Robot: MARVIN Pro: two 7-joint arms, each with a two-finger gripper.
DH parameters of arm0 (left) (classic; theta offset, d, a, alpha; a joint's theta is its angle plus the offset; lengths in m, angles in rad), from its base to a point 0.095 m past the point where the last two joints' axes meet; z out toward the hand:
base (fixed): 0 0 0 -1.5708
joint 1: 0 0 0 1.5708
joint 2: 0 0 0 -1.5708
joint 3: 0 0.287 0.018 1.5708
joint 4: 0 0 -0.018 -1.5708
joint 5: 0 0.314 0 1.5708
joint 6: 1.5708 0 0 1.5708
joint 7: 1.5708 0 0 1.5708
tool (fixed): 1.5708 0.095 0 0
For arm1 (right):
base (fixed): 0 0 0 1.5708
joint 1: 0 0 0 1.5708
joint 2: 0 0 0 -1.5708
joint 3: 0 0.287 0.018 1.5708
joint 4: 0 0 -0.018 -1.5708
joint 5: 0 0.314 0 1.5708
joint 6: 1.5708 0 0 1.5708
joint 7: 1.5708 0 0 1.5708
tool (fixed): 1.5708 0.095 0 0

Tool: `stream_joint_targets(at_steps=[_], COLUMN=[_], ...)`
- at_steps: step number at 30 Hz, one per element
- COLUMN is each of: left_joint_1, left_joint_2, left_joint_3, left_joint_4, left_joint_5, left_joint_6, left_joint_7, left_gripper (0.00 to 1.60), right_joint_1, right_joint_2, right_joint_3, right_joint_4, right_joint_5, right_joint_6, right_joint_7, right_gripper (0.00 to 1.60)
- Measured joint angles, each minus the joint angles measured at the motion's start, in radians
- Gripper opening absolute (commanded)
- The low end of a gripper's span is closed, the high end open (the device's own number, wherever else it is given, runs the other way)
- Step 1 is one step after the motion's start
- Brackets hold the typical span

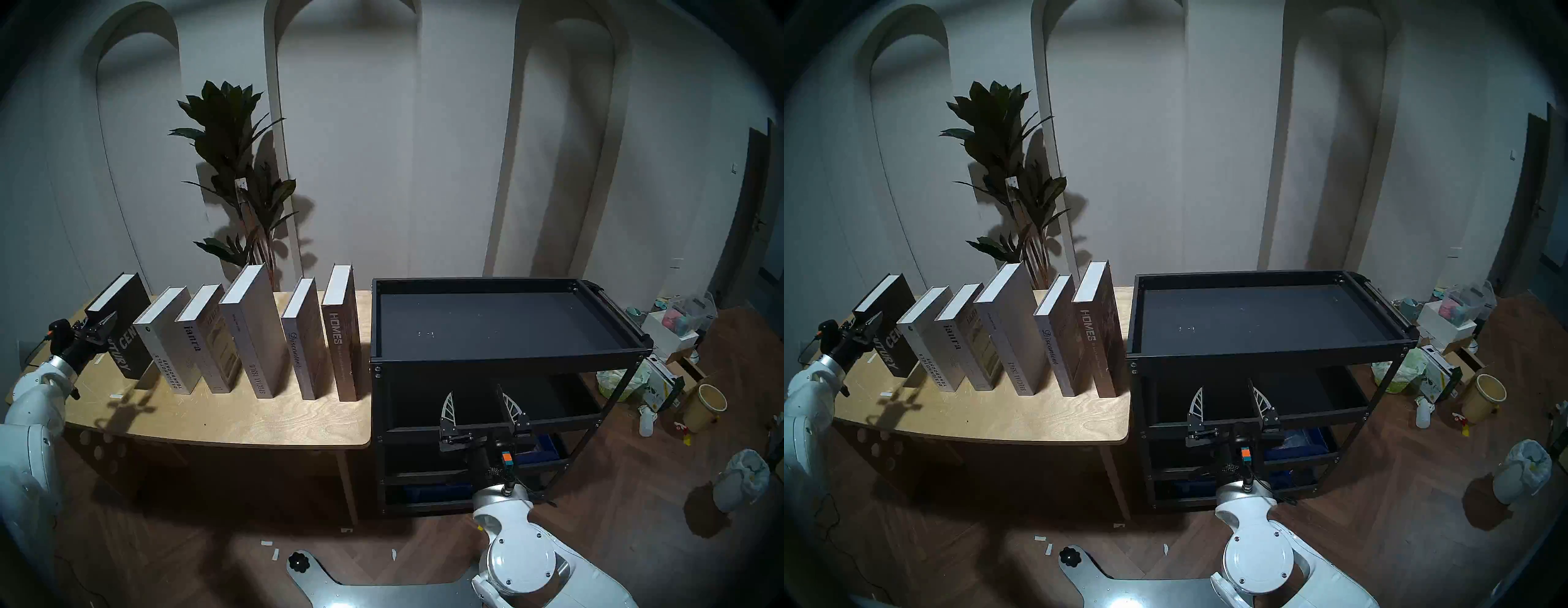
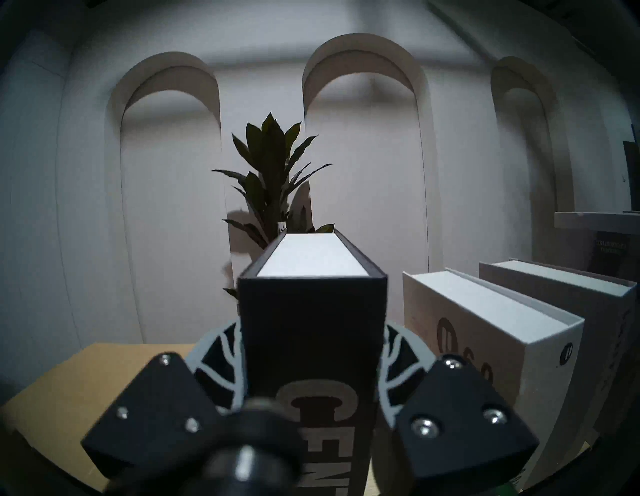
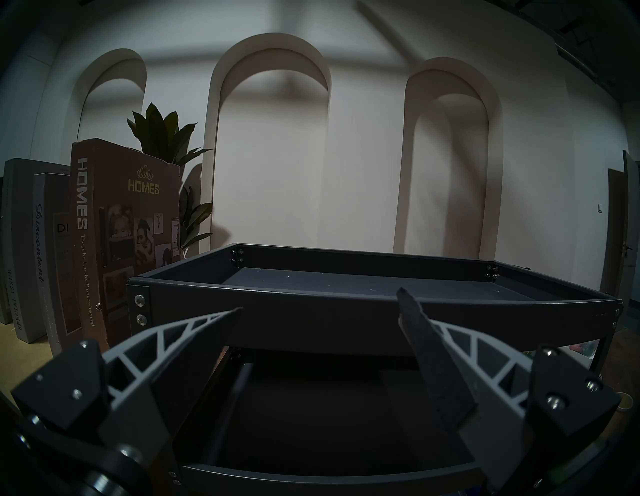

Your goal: Move the books from the display table onto the shelf, standing them upright with spines facing out and tallest at one end

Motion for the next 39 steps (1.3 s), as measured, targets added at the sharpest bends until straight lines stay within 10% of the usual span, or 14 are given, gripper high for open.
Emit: stream_joint_targets(at_steps=[23, 39], left_joint_1=[-0.069, -0.192], left_joint_2=[0.105, 0.033], left_joint_3=[-0.107, -0.080], left_joint_4=[-0.188, -0.392], left_joint_5=[-0.081, -0.118], left_joint_6=[0.024, 0.198], left_joint_7=[-0.083, -0.004], left_gripper=[0.00, 0.00], right_joint_1=[0.010, 0.018], right_joint_2=[0.008, 0.013], right_joint_3=[-0.011, -0.020], right_joint_4=[0.007, 0.016], right_joint_5=[0.006, 0.011], right_joint_6=[0.000, -0.001], right_joint_7=[-0.013, -0.021], right_gripper=[1.60, 1.60])
